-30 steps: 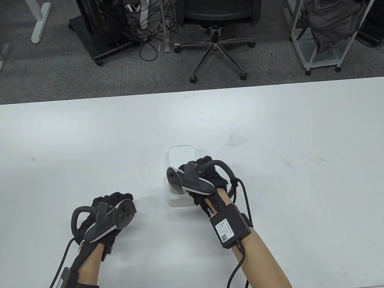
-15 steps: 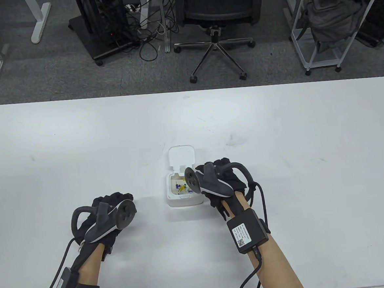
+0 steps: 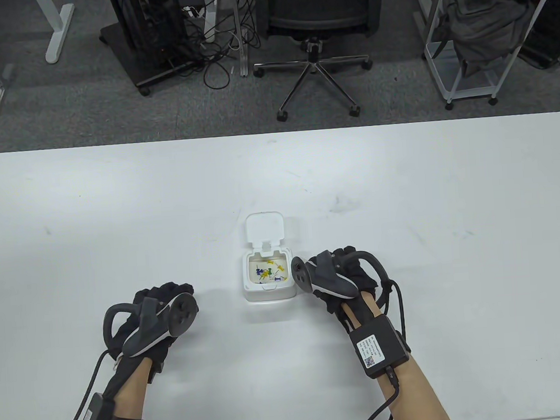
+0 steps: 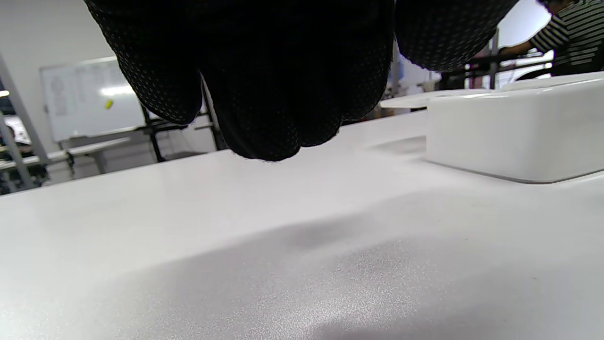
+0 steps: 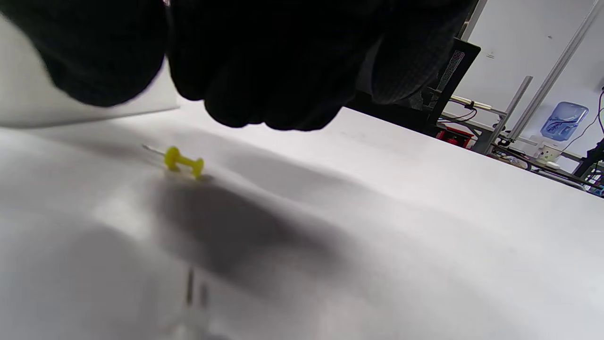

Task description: Press to open box and store push pins

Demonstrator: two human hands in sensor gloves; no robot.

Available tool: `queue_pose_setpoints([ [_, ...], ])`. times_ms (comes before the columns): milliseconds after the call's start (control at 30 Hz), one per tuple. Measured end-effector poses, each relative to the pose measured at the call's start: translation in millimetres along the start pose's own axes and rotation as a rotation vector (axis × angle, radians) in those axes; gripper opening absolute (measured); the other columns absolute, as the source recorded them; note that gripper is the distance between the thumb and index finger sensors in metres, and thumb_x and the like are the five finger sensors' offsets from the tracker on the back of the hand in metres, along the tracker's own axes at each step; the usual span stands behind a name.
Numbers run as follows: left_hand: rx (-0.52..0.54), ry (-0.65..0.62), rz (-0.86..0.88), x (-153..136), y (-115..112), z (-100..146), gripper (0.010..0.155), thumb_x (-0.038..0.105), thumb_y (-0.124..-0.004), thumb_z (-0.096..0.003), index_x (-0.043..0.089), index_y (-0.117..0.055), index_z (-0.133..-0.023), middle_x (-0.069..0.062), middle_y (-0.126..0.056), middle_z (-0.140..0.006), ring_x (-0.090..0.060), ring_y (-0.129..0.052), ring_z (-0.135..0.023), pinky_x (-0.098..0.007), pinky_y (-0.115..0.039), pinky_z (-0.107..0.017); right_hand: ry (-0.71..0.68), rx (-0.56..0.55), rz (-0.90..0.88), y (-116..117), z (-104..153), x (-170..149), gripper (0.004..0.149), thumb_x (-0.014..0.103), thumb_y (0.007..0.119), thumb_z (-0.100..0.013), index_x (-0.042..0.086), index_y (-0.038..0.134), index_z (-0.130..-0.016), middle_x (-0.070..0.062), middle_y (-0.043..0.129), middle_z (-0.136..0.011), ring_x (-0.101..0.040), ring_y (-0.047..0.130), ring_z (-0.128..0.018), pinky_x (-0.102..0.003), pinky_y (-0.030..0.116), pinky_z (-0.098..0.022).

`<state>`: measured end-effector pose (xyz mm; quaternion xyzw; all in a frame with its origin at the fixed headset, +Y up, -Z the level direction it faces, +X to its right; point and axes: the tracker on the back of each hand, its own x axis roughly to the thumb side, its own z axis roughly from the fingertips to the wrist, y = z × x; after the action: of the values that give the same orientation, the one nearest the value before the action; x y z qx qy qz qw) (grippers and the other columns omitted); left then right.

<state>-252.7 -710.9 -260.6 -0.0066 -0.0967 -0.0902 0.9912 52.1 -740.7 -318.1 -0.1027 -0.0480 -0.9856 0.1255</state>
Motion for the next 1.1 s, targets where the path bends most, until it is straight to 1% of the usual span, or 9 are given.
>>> queue_pose_setpoints([
  [133,-0.001,0.001,0.0,0,0,0,0.052,0.054,-0.066,-0.0494,0.034,-0.077,-0.096,0.008,-0.09,-0.096,-0.016,-0.102,-0.077,-0.047,-0.08,-0.073,0.005,0.021,-0.003,7,-1,-1,0.053,0.05,0.079,-0.034,0.033,0.07,-0.083,0.009,0.09,-0.082,-0.021,0.095,-0.073,-0.058,0.069,-0.072],
  [433,-0.01,-0.004,0.002,1,-2,0,0.052,0.054,-0.066,-0.0493,0.034,-0.077,-0.096,0.008,-0.09,-0.096,-0.016,-0.102,-0.077,-0.047,-0.08,-0.073,0.009,0.025,0.045,18,-5,5,0.048,0.048,0.079,-0.035,0.033,0.073,-0.081,0.009,0.092,-0.077,-0.021,0.096,-0.069,-0.057,0.07,-0.072],
  [467,-0.013,-0.003,0.003,1,-2,0,0.052,0.054,-0.066,-0.0493,0.034,-0.077,-0.096,0.008,-0.09,-0.096,-0.016,-0.102,-0.077,-0.047,-0.08,-0.074,0.005,0.0,0.052,18,-4,5,0.048,0.048,0.079,-0.035,0.033,0.073,-0.08,0.01,0.093,-0.076,-0.02,0.097,-0.068,-0.057,0.07,-0.072],
  [567,-0.02,-0.002,0.001,1,-3,0,0.052,0.054,-0.066,-0.0493,0.034,-0.077,-0.096,0.008,-0.09,-0.096,-0.016,-0.102,-0.077,-0.047,-0.08,-0.073,-0.002,0.005,0.06,18,-4,6,0.047,0.048,0.079,-0.035,0.033,0.074,-0.079,0.01,0.093,-0.075,-0.02,0.097,-0.067,-0.057,0.07,-0.072],
  [667,-0.018,-0.001,-0.006,1,-2,0,0.052,0.054,-0.066,-0.0493,0.034,-0.077,-0.096,0.008,-0.09,-0.096,-0.016,-0.102,-0.077,-0.047,-0.08,-0.073,0.008,-0.01,0.035,17,-5,6,0.043,0.047,0.079,-0.035,0.034,0.076,-0.076,0.01,0.095,-0.071,-0.02,0.098,-0.064,-0.058,0.07,-0.071],
  [733,-0.016,0.0,-0.003,1,-2,0,0.052,0.054,-0.066,-0.0493,0.034,-0.077,-0.096,0.008,-0.09,-0.096,-0.016,-0.102,-0.077,-0.047,-0.08,-0.073,0.013,0.002,0.03,19,-8,7,0.041,0.046,0.079,-0.035,0.033,0.077,-0.074,0.01,0.096,-0.07,-0.02,0.099,-0.063,-0.057,0.071,-0.071],
  [800,-0.017,0.001,-0.001,1,-2,0,0.052,0.054,-0.066,-0.0493,0.034,-0.077,-0.096,0.008,-0.09,-0.096,-0.016,-0.102,-0.077,-0.047,-0.08,-0.073,0.009,-0.006,0.051,19,-9,9,0.04,0.046,0.079,-0.036,0.032,0.078,-0.074,0.009,0.096,-0.068,-0.021,0.099,-0.062,-0.058,0.071,-0.071],
  [900,-0.016,0.001,-0.003,0,-2,0,0.053,0.054,-0.066,-0.0493,0.034,-0.077,-0.096,0.008,-0.09,-0.096,-0.016,-0.102,-0.077,-0.047,-0.08,-0.073,0.006,-0.006,0.076,20,-10,13,0.04,0.046,0.078,-0.036,0.032,0.078,-0.074,0.009,0.096,-0.067,-0.021,0.099,-0.061,-0.058,0.07,-0.071],
  [1100,-0.016,0.003,0.0,0,-2,0,0.052,0.054,-0.066,-0.0493,0.034,-0.077,-0.096,0.008,-0.09,-0.096,-0.016,-0.102,-0.077,-0.047,-0.08,-0.073,0.006,-0.013,0.053,21,-8,11,0.041,0.045,0.077,-0.036,0.03,0.076,-0.074,0.008,0.095,-0.067,-0.023,0.097,-0.062,-0.059,0.069,-0.071],
])
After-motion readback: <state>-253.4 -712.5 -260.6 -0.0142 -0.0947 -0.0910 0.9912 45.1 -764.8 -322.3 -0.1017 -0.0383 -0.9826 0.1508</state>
